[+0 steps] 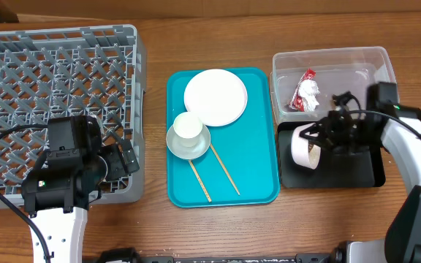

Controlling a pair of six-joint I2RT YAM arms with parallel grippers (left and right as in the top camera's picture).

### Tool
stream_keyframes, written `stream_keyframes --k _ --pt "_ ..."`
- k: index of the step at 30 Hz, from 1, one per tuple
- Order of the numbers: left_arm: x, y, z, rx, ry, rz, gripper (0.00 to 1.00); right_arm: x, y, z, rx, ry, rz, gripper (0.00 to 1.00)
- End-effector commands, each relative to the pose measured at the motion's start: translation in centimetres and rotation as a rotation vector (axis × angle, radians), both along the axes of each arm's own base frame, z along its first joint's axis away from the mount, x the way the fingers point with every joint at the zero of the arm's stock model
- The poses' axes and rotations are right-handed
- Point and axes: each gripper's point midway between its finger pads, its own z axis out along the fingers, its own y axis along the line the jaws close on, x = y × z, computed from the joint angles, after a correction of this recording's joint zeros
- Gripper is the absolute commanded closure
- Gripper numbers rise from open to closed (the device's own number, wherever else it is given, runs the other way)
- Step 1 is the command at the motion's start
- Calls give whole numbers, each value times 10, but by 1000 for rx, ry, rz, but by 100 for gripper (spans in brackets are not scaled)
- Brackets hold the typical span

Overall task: Sort waste into correct bins and load items into the dishwasher
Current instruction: 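Tip the pink bowl over the black tray to dump the scraps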

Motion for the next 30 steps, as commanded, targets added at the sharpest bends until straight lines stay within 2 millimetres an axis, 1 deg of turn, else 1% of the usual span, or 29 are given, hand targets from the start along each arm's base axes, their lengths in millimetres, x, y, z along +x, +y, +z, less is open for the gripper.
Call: stream_keyframes --k 1,3,7,9,14,17,27,30 --pt "3 3 7 7 -21 10 0 0 -2 22 197 -75 -33 96" --pt "3 3 7 7 -21 10 0 0 -12 25 263 -92 -83 96" --pt "3 3 7 7 -21 10 0 0 -26 31 356 -117 -149 96" --pt "3 3 7 7 -21 10 0 0 -30 40 423 -143 -168 96" --pt "3 3 7 7 -21 10 0 1 -37 71 607 -229 -184 96" --pt "3 3 7 7 -20 10 0 1 -40 81 661 -252 -191 96" --pt "3 3 7 7 -20 10 0 1 -54 81 702 -157 -277 96" --pt "3 3 7 7 -20 10 0 2 -60 81 730 -93 -322 96"
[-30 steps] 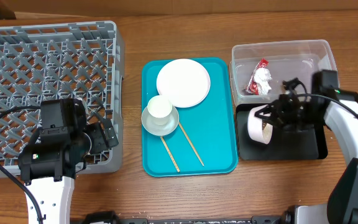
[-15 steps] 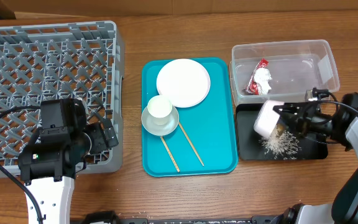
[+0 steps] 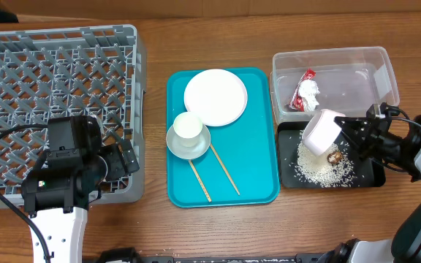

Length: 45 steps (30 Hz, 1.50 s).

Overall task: Sort waste into correct bins and load items into the dishwasher
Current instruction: 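Tip the pink bowl over the black tray to dump the scraps, then return the pink bowl to the teal tray and release it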

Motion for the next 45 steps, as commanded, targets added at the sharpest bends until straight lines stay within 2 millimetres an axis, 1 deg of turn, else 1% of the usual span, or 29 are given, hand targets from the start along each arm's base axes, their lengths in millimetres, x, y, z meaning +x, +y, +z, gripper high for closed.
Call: stream_keyframes --k 1,4,10,12,13,15,16,17,18,19,20,21,22,23,26,27,29,30,31,32,34,37,39,40,42,43,44,45 --pt "3 3 7 7 -20 10 0 -1 -4 9 75 45 -14 96" --pt "3 3 7 7 -20 10 0 -1 -4 9 98 82 -13 96" --pt "3 3 7 7 -20 10 0 -1 -4 9 97 81 -13 96" --pt "3 3 7 7 -21 10 0 1 -3 5 33 17 -7 96" --pt "3 3 7 7 -21 10 0 1 -2 2 11 18 -5 96" --pt "3 3 7 7 -21 10 0 1 2 -28 -138 113 1 96" --pt "3 3 7 7 -21 10 0 -3 5 -52 -255 195 15 96" --pt "3 3 7 7 -21 10 0 -5 7 -59 -294 225 27 96" --pt "3 3 7 7 -21 10 0 -8 14 -61 -317 198 60 96" --pt "3 3 7 7 -20 10 0 -7 28 -44 -296 22 116 96" --pt "3 3 7 7 -20 10 0 -8 38 -28 -258 -113 147 96" --pt "3 3 7 7 -20 10 0 -13 48 -7 -194 -275 167 96" --pt "3 3 7 7 -20 10 0 -16 55 8 -145 -375 171 96" --pt "3 3 7 7 -20 10 0 -17 60 10 -136 -386 184 96" --pt "3 3 7 7 -20 10 0 -18 62 7 -147 -374 196 96" --pt "3 3 7 7 -20 10 0 -19 62 2 -171 -345 204 96" --pt "3 3 7 7 -21 10 0 -20 61 -17 -256 -253 231 96" --pt "3 3 7 7 -21 10 0 -22 57 -35 -357 -157 256 96" --pt "3 3 7 7 -21 10 0 -25 50 -49 -464 -75 285 96" --pt "3 3 7 7 -21 10 0 -25 46 -51 -506 -46 298 96" --pt "3 3 7 7 -21 10 0 -23 41 -44 -552 -27 308 96" --pt "3 3 7 6 -20 10 0 -15 38 -14 -655 -92 345 96" --pt "3 3 7 6 -20 10 0 -11 40 -4 -719 -115 371 96" --pt "3 3 7 7 -20 10 0 -11 45 0 -759 -123 401 96" --pt "3 3 7 6 -21 10 0 -14 61 4 -816 -143 475 96" --pt "3 3 7 7 -21 10 0 -16 72 3 -845 -162 520 96" --pt "3 3 7 7 -21 11 0 -18 82 -2 -888 -168 562 96" --pt "3 3 7 7 -21 10 0 -17 89 -8 -946 -157 584 96"
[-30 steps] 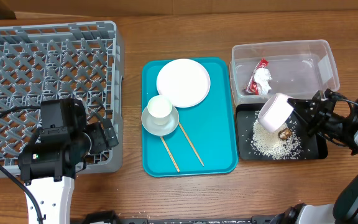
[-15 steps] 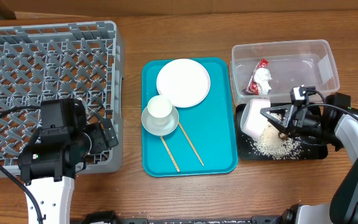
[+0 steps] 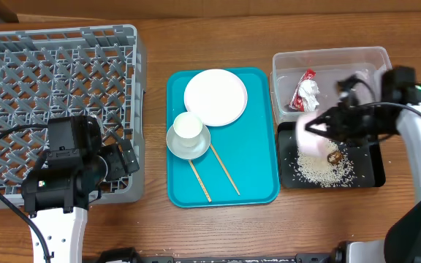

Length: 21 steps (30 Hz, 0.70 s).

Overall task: Sort waste into correct bins and load items into the dishwasher
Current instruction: 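Return the pink bowl to the teal tray and release it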

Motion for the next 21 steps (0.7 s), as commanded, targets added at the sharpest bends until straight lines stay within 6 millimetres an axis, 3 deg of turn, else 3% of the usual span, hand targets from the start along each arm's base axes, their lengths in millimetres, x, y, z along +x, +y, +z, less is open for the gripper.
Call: stream_keyframes --k 1,6,10,11,13,17,21 --pt "3 3 7 7 -21 10 0 0 18 -10 -218 -44 77 96" --pt "3 3 7 7 -21 10 0 18 54 -25 -470 -213 169 96" --pt "3 3 7 7 -21 10 0 29 103 -20 -546 -421 261 96" --pt "3 3 7 7 -20 10 0 27 127 -19 -524 -469 303 96" --pt "3 3 7 7 -20 10 0 23 144 -26 -515 -479 347 96" --pt "3 3 7 7 -21 10 0 11 169 -61 -522 -411 414 96" --pt "3 3 7 7 -20 10 0 6 173 -99 -560 -315 444 96"
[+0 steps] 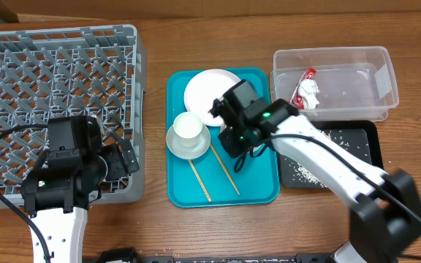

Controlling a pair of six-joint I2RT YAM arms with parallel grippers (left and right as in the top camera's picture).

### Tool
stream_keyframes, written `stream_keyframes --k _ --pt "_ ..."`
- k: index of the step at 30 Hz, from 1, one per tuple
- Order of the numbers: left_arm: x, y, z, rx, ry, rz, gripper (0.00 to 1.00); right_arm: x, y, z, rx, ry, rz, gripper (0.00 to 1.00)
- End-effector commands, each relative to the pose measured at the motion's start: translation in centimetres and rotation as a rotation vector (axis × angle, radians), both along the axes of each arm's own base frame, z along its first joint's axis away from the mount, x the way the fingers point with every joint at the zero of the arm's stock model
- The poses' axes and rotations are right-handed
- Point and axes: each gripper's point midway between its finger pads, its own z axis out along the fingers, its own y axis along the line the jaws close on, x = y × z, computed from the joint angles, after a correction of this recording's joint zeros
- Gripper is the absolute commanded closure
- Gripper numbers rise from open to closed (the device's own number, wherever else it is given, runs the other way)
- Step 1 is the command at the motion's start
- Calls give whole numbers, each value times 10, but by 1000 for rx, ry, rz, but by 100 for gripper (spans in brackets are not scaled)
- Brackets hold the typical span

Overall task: Sort waste into correct bins and load items into the dishwasher
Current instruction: 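Return the pink bowl to the teal tray and release it, then grasp the white cup with the right gripper and lift it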

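Observation:
My right arm reaches across the teal tray [258, 186], its wrist over the edge of the white plate [205, 91]. The right gripper [232, 145] points down at the tray's middle; its fingers are dark and blurred, and no bowl shows in them. A white cup on a saucer [188, 130] and two chopsticks [209, 175] lie on the tray. Spilled rice covers the black tray [342, 150]. A red-and-white wrapper [305, 93] sits in the clear bin [375, 55]. My left gripper [125, 158] rests at the grey dish rack's [57, 80] front right corner.
The dish rack fills the left side of the table, with the left arm's body and cable over its front edge. The clear bin and black tray stand close together at the right. Bare wood lies along the front edge.
My right arm has moved left, from over the black tray to over the teal tray. The white bowl it held over the rice is out of sight. The left arm has not moved.
My right gripper held a white bowl tipped over the bare black tray. Then rice lay spilled on that tray under the tilted bowl. The bowl was still held above the rice. Now the arm is over the teal tray.

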Motion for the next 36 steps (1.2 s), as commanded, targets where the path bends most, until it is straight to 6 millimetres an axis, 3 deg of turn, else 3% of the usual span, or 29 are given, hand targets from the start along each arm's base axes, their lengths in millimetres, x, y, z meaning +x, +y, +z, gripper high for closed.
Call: stream_keyframes --k 1,2,4,7,9,15,16,20,25,26,29,30,31,33,36 --pt "3 3 7 7 -20 10 0 6 1 -16 -33 29 -38 96" --pt "3 3 7 7 -20 10 0 5 0 -20 -37 43 -53 93" --pt "3 3 7 7 -20 10 0 5 0 -23 -38 58 -79 74" --pt "3 3 7 7 -20 10 0 4 0 -20 -38 62 -79 64" --pt "3 3 7 7 -20 10 0 6 1 -5 -36 59 -78 55" --pt "3 3 7 7 -20 10 0 43 34 74 96 -83 -99 44" --pt "3 3 7 7 -20 10 0 48 39 79 124 -101 -117 43" --pt "3 3 7 7 -20 10 0 58 50 70 164 -77 -207 43" --pt "3 3 7 7 -20 10 0 61 55 25 123 24 -279 45" --pt "3 3 7 7 -20 10 0 56 60 6 120 92 -274 56" --pt "3 3 7 7 -20 10 0 51 62 -13 104 147 -276 69" --pt "3 3 7 7 -20 10 0 50 63 -13 105 152 -274 71" --pt "3 3 7 7 -20 10 0 50 63 -14 103 156 -274 82" --pt "3 3 7 7 -20 10 0 50 62 -9 111 151 -281 94" --pt "3 3 7 7 -20 10 0 55 56 8 134 127 -295 96"
